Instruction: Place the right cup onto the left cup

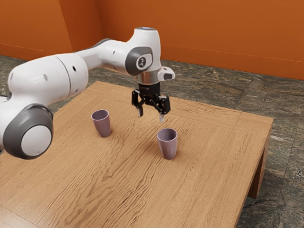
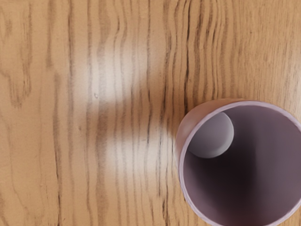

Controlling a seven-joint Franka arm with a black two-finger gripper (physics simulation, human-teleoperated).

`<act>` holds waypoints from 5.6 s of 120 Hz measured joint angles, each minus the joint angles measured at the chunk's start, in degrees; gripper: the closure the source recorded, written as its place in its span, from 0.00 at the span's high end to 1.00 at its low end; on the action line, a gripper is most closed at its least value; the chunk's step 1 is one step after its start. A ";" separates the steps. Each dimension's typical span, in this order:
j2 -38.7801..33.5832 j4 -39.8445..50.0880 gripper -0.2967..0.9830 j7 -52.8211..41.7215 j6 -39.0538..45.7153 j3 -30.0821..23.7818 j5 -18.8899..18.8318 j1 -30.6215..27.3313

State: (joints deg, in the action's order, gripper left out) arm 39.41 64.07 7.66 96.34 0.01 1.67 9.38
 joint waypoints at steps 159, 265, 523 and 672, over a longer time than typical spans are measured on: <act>6.94 0.03 0.70 2.08 4.46 -0.01 0.84 0.91; 6.97 0.02 0.20 2.53 4.75 0.16 0.78 1.52; -19.20 19.28 0.15 1.75 5.01 1.03 -3.37 -12.48; -13.49 10.54 0.15 0.59 3.77 0.94 -3.30 -19.72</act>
State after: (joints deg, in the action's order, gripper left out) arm 25.91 74.61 8.24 100.11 0.95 -1.63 -10.34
